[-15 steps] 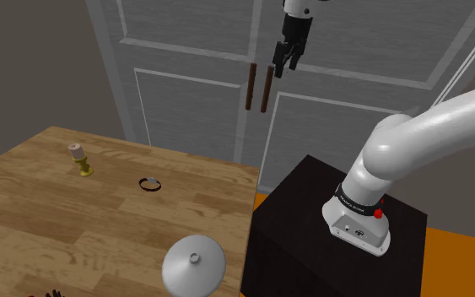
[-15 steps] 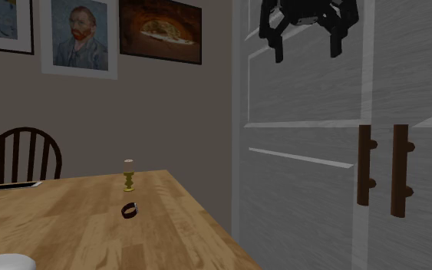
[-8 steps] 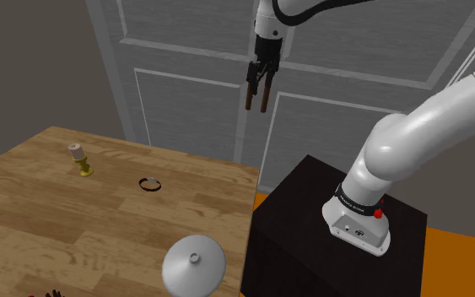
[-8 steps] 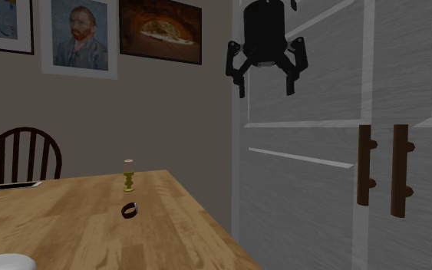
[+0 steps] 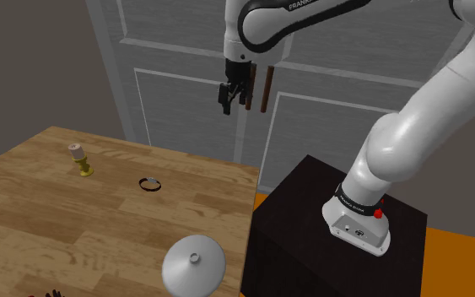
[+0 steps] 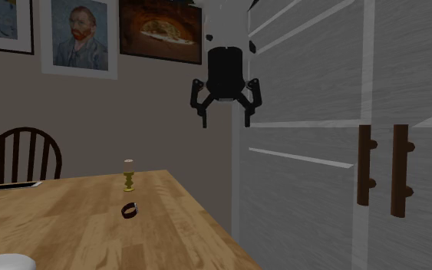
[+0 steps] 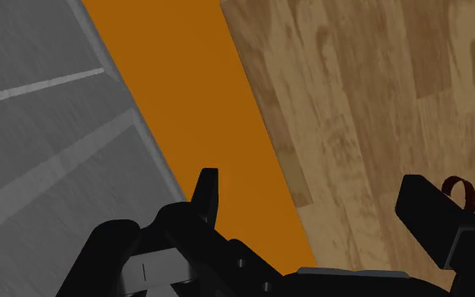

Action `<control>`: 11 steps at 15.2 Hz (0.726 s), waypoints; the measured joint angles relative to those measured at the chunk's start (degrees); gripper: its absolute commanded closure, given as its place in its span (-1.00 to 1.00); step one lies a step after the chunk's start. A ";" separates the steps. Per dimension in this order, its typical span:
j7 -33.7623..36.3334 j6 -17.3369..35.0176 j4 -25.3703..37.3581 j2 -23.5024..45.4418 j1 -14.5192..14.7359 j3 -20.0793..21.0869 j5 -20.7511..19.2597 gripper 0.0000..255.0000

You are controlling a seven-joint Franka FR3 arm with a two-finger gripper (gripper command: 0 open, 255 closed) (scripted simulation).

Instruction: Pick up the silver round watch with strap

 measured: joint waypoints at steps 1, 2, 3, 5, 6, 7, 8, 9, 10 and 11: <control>0.26 0.80 0.38 1.33 0.32 0.40 0.20 -1.00; 0.86 1.69 1.30 3.26 0.73 1.01 0.36 -1.00; 1.04 2.44 1.92 4.80 0.98 1.34 0.48 -1.00; 2.01 4.29 3.69 8.75 1.69 2.35 0.55 -1.00; 2.13 5.07 4.44 10.41 1.91 2.62 0.57 -1.00; 2.58 5.68 5.79 12.50 2.24 3.04 0.49 -1.00; 3.06 6.47 6.72 14.38 2.62 3.48 0.44 -1.00; 3.43 6.84 7.94 16.12 2.97 3.84 0.36 -1.00; 4.13 7.43 9.22 18.12 3.48 4.34 0.21 -1.00; 4.65 8.25 10.03 19.92 3.93 4.74 0.08 -1.00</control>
